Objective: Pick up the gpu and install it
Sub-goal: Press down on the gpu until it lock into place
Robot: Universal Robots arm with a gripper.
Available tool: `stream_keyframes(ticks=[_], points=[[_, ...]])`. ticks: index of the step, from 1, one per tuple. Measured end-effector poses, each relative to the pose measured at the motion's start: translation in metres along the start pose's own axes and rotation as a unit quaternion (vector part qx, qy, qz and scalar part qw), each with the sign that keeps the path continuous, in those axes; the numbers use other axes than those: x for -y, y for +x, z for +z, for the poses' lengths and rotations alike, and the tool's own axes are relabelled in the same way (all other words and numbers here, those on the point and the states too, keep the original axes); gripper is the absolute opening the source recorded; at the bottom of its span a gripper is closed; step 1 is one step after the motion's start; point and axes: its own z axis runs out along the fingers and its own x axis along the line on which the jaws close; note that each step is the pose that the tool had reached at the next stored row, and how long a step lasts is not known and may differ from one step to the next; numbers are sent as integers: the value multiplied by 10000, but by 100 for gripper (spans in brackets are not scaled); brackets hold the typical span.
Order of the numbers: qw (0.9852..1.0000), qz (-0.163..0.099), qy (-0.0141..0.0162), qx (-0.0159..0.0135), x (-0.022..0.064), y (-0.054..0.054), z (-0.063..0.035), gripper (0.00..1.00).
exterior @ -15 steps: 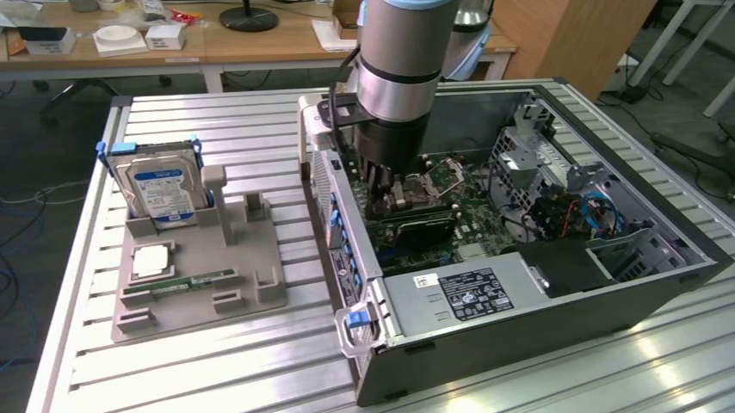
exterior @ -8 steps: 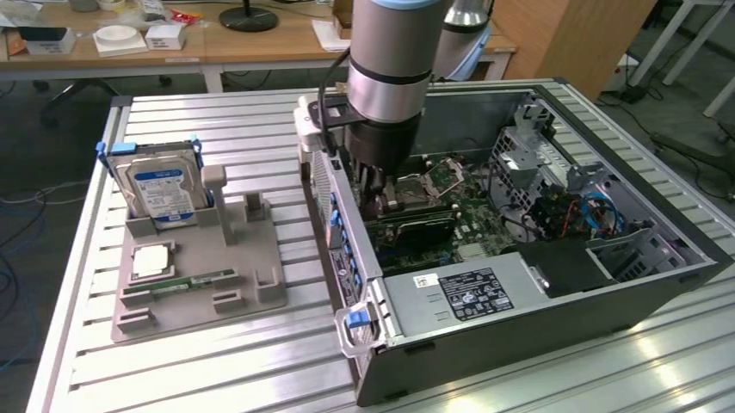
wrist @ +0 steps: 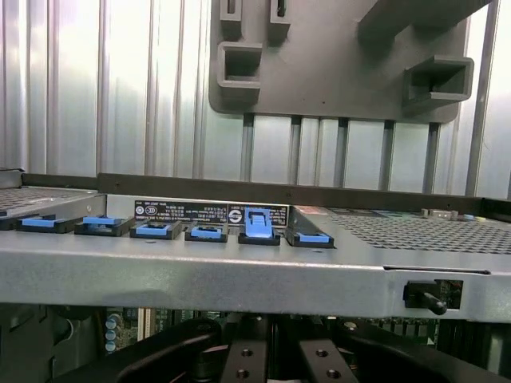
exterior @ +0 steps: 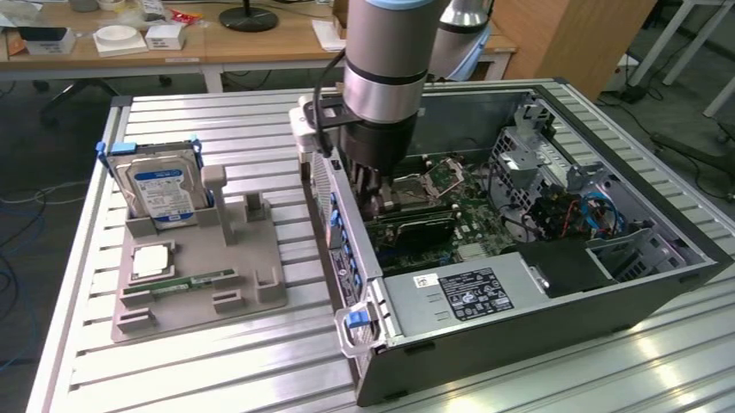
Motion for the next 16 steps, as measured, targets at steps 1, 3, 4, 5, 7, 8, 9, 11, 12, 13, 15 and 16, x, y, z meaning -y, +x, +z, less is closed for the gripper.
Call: stream_keyframes(ticks=[1,3,4,5,7,8,9,11,12,13,15,16], points=[[10000,0,-1,0,-4,0,1,10],[10000,-1,-5,0,-6,1,7,10],[10000,-1,-8,0,-7,1,10,10],[10000,1,-12,0,-9,1,12,10],[10000,1,-21,0,-14,0,17,10],[10000,1,-26,1,-16,0,20,10],[10000,0,-32,2,-17,0,25,10],[10000,1,-48,2,-21,1,33,10],[10000,1,-55,2,-22,1,38,10],[10000,2,-62,3,-23,1,44,10],[10000,4,-77,4,-26,1,58,10],[10000,3,-85,3,-26,2,63,10]])
